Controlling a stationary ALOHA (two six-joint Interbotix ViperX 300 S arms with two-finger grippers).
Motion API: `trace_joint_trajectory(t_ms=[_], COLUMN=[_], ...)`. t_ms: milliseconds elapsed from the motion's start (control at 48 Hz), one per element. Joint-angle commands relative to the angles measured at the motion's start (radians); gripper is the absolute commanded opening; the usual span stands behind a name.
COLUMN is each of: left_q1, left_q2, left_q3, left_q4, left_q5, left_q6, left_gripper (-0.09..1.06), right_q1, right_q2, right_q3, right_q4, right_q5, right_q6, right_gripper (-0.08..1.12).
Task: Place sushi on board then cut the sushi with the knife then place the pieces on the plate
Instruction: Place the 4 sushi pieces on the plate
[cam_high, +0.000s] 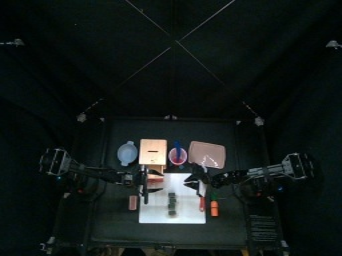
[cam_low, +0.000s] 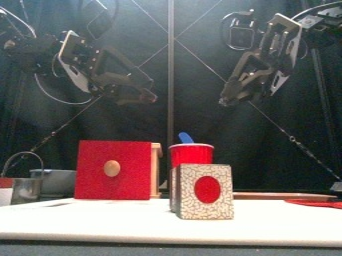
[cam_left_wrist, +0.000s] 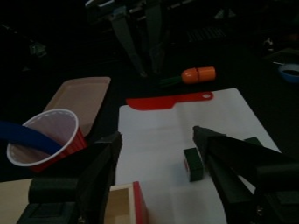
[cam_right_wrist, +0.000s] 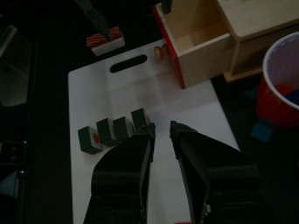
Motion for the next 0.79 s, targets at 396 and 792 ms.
trace_joint_trajectory(t_ms=[396, 792], left_q1=[0.014, 0.011], left_q2=[0.000, 0.008], left_q3=[-0.051, -0.055], left_q4=[0.002, 0.008], left_q5=[-0.011, -0.011], left_q6=[0.003, 0.005], left_gripper=[0.98, 0.98], right_q1=[0.008, 0.153], right_q2=[-0.117, -0.281], right_q3=[-0.011, -0.118], right_q4=[0.290, 0.696], right_q5=[0.032, 0.637], right_q6=[-0.003, -0.133], right_gripper=[0.62, 0.62])
